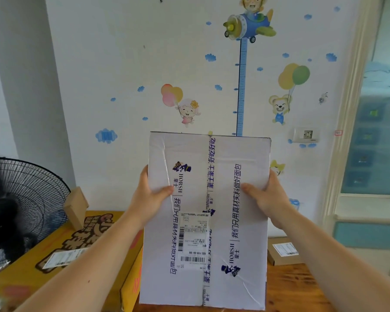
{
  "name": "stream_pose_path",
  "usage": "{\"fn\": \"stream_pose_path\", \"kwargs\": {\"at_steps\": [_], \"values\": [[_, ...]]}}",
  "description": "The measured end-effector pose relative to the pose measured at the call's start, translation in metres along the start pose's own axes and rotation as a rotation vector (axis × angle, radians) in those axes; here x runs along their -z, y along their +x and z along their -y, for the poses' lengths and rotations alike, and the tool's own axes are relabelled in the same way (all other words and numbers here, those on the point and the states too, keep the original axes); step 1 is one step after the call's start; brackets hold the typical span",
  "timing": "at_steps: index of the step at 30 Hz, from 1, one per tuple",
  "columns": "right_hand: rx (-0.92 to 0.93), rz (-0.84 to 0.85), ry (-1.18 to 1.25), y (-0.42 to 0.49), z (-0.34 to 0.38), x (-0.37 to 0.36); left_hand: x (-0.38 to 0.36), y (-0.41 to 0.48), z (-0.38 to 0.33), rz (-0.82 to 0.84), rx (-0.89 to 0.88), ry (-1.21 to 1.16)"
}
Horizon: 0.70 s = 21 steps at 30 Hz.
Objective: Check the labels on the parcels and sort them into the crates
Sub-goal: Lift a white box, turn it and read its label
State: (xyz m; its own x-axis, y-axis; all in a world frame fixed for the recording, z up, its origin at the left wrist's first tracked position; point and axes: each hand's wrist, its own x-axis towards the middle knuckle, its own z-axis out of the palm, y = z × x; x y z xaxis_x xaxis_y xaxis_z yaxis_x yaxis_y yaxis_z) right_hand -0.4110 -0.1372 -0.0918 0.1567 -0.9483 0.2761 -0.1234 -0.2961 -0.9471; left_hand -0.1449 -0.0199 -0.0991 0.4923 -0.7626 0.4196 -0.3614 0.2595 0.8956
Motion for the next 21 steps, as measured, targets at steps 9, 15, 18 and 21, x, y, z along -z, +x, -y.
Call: {"fn": "stream_pose_path", "kwargs": {"at_steps": [9,15,18,21], "values": [[-0.034,0.059,-0.022,0.001,-0.004,0.005,0.006,-0.001,-0.003,-0.026,0.184,-0.194],[-0.028,0.132,-0.024,-0.002,-0.011,0.006,0.009,-0.008,0.000,0.142,0.089,-0.157],[-0.012,0.096,-0.057,-0.004,-0.013,0.001,0.008,-0.004,0.000,0.115,0.050,-0.101],[0.006,0.048,-0.110,-0.007,-0.012,-0.004,0.008,-0.001,0.005,0.091,0.030,-0.059]]}}
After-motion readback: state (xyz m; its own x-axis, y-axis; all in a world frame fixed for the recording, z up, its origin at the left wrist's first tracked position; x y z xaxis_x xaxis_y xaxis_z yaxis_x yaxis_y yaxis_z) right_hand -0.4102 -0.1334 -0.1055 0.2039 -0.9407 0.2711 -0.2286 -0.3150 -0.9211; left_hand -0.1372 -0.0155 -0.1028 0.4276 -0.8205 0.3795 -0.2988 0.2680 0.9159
